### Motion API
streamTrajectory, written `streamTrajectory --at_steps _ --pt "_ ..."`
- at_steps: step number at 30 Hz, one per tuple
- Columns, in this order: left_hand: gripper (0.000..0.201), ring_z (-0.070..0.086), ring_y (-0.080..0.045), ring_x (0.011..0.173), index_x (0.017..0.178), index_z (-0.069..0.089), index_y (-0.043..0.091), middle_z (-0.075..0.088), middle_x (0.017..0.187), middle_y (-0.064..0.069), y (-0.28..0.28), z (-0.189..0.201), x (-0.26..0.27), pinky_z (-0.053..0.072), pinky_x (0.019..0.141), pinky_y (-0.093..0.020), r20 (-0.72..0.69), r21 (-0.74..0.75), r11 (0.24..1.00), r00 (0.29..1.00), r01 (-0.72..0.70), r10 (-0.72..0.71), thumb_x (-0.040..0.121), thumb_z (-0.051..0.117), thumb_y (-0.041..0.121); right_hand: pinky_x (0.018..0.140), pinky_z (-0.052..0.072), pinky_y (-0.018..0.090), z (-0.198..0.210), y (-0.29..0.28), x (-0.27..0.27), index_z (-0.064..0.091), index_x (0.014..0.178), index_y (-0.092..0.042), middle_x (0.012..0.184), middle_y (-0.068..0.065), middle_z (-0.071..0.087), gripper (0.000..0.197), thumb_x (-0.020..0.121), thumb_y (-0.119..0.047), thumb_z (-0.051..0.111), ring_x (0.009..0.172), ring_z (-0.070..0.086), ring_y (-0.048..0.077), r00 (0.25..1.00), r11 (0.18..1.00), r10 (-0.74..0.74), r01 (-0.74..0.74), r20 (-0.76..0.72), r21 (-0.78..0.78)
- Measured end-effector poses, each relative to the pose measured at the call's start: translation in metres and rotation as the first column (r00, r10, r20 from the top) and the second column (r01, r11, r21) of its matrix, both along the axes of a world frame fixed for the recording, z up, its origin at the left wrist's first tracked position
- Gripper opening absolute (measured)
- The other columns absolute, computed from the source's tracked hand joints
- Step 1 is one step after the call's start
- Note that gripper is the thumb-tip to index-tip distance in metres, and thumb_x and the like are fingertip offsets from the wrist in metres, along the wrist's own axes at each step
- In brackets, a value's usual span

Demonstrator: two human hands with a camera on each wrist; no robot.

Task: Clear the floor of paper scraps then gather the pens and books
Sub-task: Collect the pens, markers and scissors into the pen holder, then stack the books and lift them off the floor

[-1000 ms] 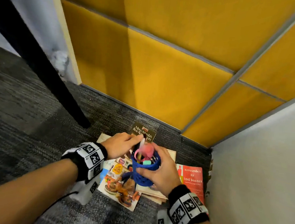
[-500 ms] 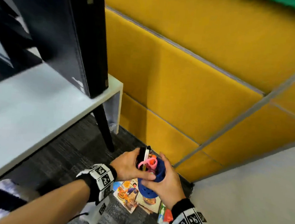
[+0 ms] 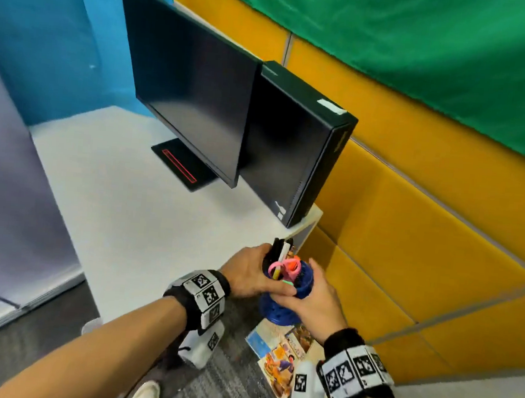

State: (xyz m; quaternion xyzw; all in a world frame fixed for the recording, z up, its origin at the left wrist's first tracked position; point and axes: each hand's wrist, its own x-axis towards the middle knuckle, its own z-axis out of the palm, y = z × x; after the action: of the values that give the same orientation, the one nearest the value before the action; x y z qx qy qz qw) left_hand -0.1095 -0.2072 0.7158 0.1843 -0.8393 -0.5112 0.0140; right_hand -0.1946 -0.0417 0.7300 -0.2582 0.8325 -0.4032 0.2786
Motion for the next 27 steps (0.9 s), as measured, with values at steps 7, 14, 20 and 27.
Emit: streamTrajectory --at_steps 7,14,20,27 --pt "0.086 0.067 -0.010 0.094 0.130 0.054 0.024 0.069 0.116 0.007 -0.127 0.008 0.051 0.056 0.090 -0.034 -0.025 -0.083 0.996 1.000 -0.018 0.016 0.056 0.087 0.052 0.099 0.045 0.034 0.006 -0.133 0.062 0.043 0.134 -0.025 0.121 0.004 0.048 0.089 0.056 -0.038 0.083 0.115 0.046 0.019 0.989 0.991 -0.023 0.042 -0.144 0.130" --pt "0.083 0.063 -0.014 0.102 0.131 0.051 0.018 0.064 0.120 0.004 -0.205 -0.011 0.057 0.053 0.092 -0.030 0.018 -0.126 0.992 0.999 -0.030 0.032 0.060 0.093 0.032 0.103 0.049 0.043 -0.014 -0.216 0.077 0.050 0.132 -0.019 0.124 0.006 0.061 0.067 0.070 -0.004 0.070 0.118 0.058 0.024 0.973 0.982 -0.184 0.188 0.141 -0.015" --pt "0.083 0.063 -0.018 0.098 0.130 0.052 0.016 0.064 0.119 0.001 -0.222 -0.030 0.035 0.053 0.091 -0.033 0.012 -0.108 0.988 0.994 -0.108 0.110 0.059 0.093 0.028 0.106 0.047 0.040 -0.042 -0.246 0.062 0.043 0.138 -0.030 0.132 0.000 0.058 0.078 0.064 -0.026 0.066 0.122 0.057 0.018 0.960 0.976 -0.206 0.216 0.187 -0.037" --pt "0.085 0.059 -0.021 0.115 0.139 0.043 0.012 0.055 0.134 -0.006 -0.221 -0.020 0.020 0.047 0.089 -0.026 0.117 -0.107 0.986 0.984 -0.125 0.138 0.068 0.087 0.029 0.106 0.046 0.045 -0.068 -0.247 0.045 0.024 0.147 -0.033 0.150 0.001 0.041 0.085 0.071 -0.020 0.058 0.131 0.050 0.023 0.955 0.976 -0.218 0.217 0.201 0.025"
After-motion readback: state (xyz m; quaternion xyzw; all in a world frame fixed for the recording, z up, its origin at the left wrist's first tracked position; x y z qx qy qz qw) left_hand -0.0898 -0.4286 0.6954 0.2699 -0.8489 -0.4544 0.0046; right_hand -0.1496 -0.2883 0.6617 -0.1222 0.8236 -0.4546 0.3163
